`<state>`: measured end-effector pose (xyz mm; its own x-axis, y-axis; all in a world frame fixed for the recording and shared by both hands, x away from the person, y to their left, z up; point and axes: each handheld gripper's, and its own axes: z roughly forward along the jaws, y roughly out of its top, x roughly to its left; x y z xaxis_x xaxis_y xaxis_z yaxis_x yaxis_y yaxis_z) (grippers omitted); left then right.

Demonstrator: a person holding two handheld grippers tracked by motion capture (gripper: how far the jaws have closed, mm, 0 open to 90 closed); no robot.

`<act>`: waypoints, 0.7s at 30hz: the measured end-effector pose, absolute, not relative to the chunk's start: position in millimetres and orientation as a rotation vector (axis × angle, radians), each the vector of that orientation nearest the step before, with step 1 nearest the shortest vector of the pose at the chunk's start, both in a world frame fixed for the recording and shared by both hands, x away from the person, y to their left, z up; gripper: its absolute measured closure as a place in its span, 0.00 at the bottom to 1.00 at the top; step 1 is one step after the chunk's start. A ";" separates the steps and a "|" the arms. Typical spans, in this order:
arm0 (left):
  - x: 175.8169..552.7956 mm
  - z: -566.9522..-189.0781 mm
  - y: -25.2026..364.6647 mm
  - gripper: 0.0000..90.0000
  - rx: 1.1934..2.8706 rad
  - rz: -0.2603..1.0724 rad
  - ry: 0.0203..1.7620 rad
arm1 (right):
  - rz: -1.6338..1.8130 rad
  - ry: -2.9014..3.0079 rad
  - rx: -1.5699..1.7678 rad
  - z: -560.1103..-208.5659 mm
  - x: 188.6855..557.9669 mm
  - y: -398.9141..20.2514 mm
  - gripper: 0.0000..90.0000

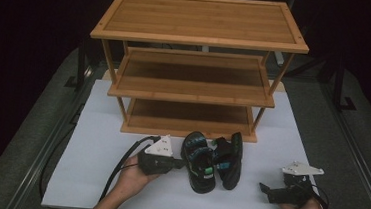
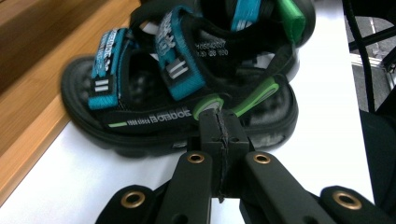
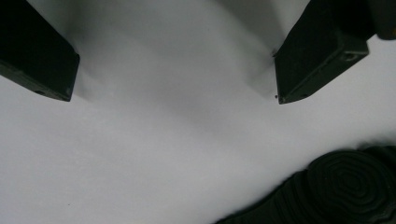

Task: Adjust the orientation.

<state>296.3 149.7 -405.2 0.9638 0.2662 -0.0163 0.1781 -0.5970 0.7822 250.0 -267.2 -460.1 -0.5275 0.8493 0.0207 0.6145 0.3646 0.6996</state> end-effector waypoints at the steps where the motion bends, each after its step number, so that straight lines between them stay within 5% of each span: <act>1: 296.8 -405.7 145.0 1.00 2.219 0.115 0.304 | 0.951 2.287 1.285 -460.1 250.1 -267.4 0.00; 12: 290.1 -387.6 138.1 1.00 2.097 0.029 0.254 | 0.948 2.287 1.285 -460.1 250.1 -267.3 0.00; 21: 294.0 -375.1 108.1 0.77 2.085 -0.013 0.216 | 0.949 2.287 1.284 -460.1 250.1 -267.3 0.00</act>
<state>294.0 108.1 -375.1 0.9840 0.1485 -0.0983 0.1592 -0.4853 0.8597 250.1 -267.3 -460.1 -0.5277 0.8492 0.0209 0.6146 0.3647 0.6995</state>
